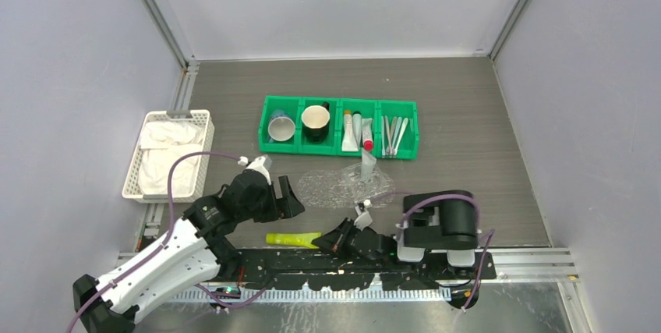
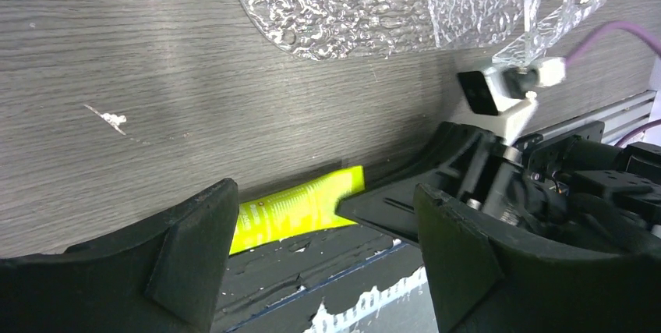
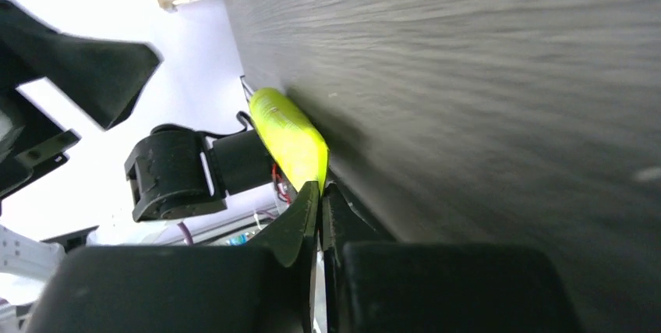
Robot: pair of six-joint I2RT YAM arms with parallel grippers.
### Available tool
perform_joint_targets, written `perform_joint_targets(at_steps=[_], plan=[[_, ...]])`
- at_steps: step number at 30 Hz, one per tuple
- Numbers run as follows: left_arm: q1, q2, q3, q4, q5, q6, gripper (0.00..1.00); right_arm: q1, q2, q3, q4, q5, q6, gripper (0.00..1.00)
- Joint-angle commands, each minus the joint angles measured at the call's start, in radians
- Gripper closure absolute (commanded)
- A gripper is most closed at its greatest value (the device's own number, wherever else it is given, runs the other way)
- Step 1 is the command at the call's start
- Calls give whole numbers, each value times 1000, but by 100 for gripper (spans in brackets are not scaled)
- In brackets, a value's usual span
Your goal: Prepare toiletry sets of a toothbrush and toothpaste on the tray
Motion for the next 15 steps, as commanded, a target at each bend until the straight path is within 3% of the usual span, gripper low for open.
perform_joint_targets(at_steps=[1, 4, 6, 10, 15], plan=[[-5, 9, 4, 25, -18, -7, 17, -5, -308, 58, -440, -9, -154, 94], [-5, 4, 14, 15, -30, -3, 17, 41, -614, 350, -1222, 134, -406, 97], [-5, 0, 26, 6, -42, 1, 17, 77, -709, 572, -1617, 268, -537, 99], [-5, 16, 50, 14, -47, 9, 16, 63, -745, 952, -2085, 328, -761, 99], [-5, 56, 68, 49, -37, 15, 16, 12, -498, 1511, -2650, 312, -942, 99]])
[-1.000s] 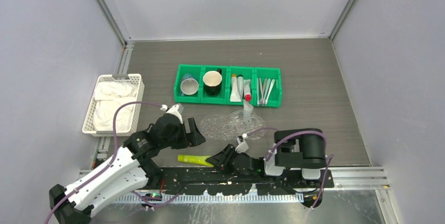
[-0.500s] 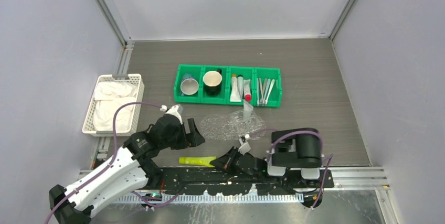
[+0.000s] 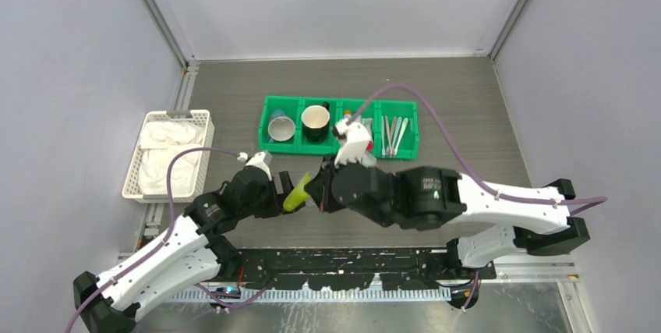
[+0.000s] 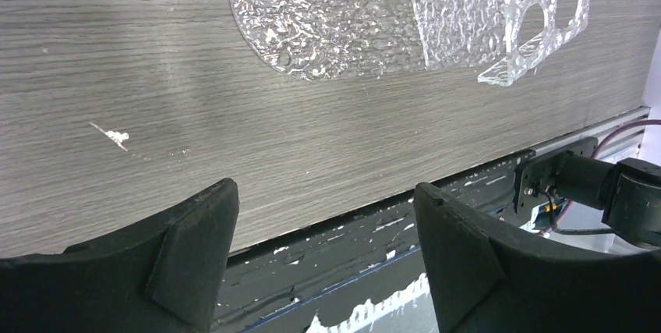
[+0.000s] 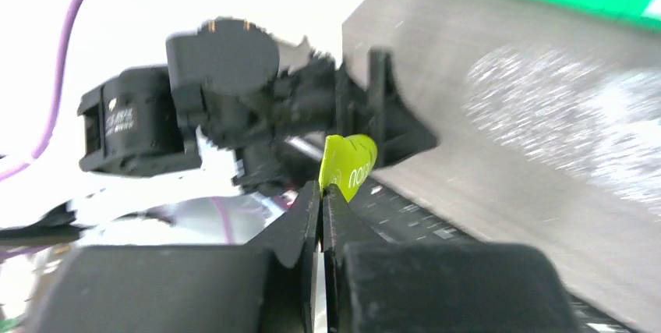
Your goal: Prepare toiletry sets of a toothbrush and toothpaste on the tray
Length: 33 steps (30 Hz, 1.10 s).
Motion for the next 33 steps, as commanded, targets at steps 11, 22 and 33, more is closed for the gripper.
perform_joint_targets(at_steps=[11, 22, 33], plan=[[-5, 45, 52, 43, -35, 29, 15, -249, 351, 542, -893, 166, -339, 99], [-19, 359, 16, 435, 81, -56, 15, -408, 192, 289, -612, 87, -456, 99], [-46, 598, 51, 650, 62, -118, 15, -410, 178, 198, -430, -11, -496, 99]])
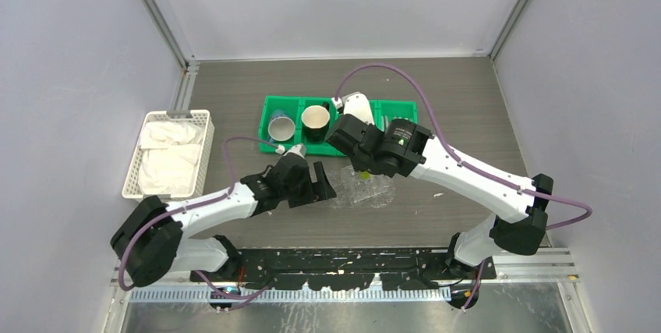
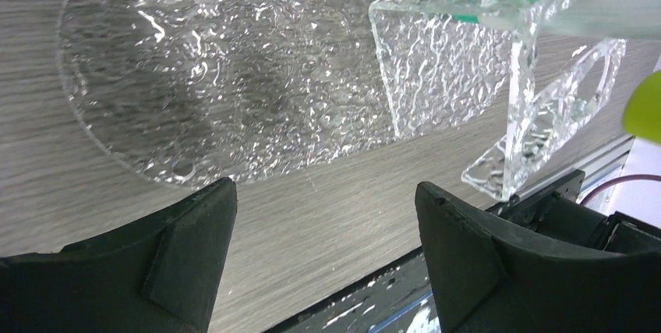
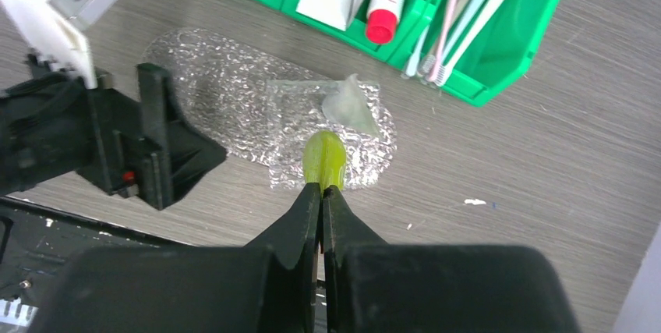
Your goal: Prepare toiletry sets of a toothbrush and toothpaste on the tray
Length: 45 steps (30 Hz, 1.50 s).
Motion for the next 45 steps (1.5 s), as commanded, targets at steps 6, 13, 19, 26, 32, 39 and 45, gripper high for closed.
perform_joint_targets(at_steps=[6, 13, 19, 26, 32, 39, 45], plan=[[-12, 159, 73, 240, -21, -74, 15, -10, -15, -76, 206, -36, -63, 99], [-15, 219, 106, 259, -21, -81, 15, -47, -21, -143, 289, -65, -84, 99], [-15, 200, 96, 239, -53, -75, 15, -74, -31, -209, 363, -109, -92, 99], [-15, 168, 91, 205, -74, -67, 15, -98, -42, -303, 473, -172, -50, 99], [-15, 121, 88, 167, -98, -53, 14, -104, -41, -350, 557, -170, 34, 99], [-15, 30, 67, 81, -137, -34, 14, -104, -10, -346, 599, -149, 112, 99], [-15, -7, 50, 50, -159, -23, 13, -104, 7, -351, 633, -170, 156, 99]])
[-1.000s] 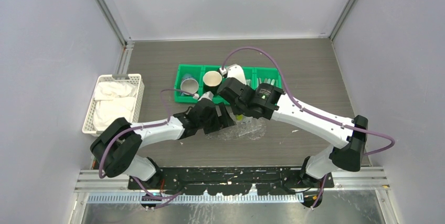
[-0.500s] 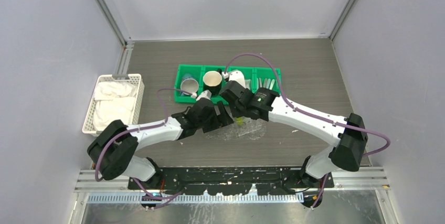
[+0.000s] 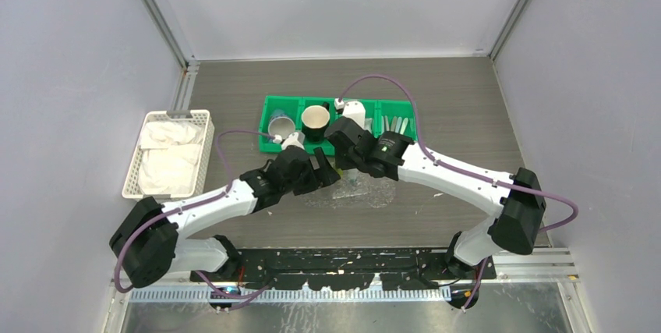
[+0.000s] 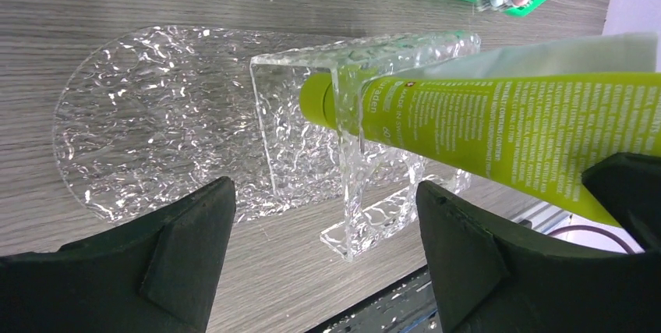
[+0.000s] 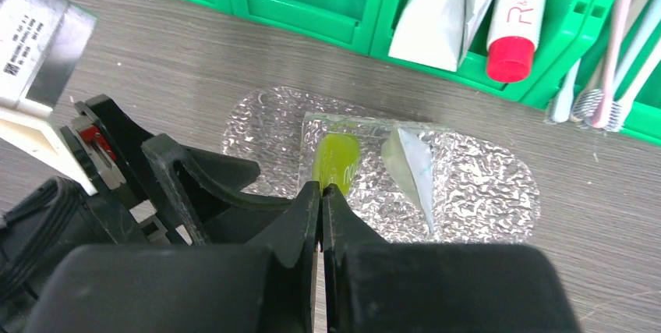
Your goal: Prepare toiletry sets of a toothbrush and toothpaste on the tray
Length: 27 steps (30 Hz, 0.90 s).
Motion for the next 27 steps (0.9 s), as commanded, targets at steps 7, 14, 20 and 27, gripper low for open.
perform_joint_targets(at_steps=[7, 14, 20, 27], plan=[[-6, -31, -40, -16, -38, 19, 13, 1, 14, 4, 61, 43, 79, 99], [-4, -43, -43, -25, -47, 24, 13, 1, 42, 12, 25, 62, 95, 99], [-4, -50, -44, -31, -51, 27, 13, 2, 76, 16, 13, 47, 93, 99], [-4, -47, -44, -30, -49, 27, 13, 1, 106, 13, 12, 36, 95, 99]])
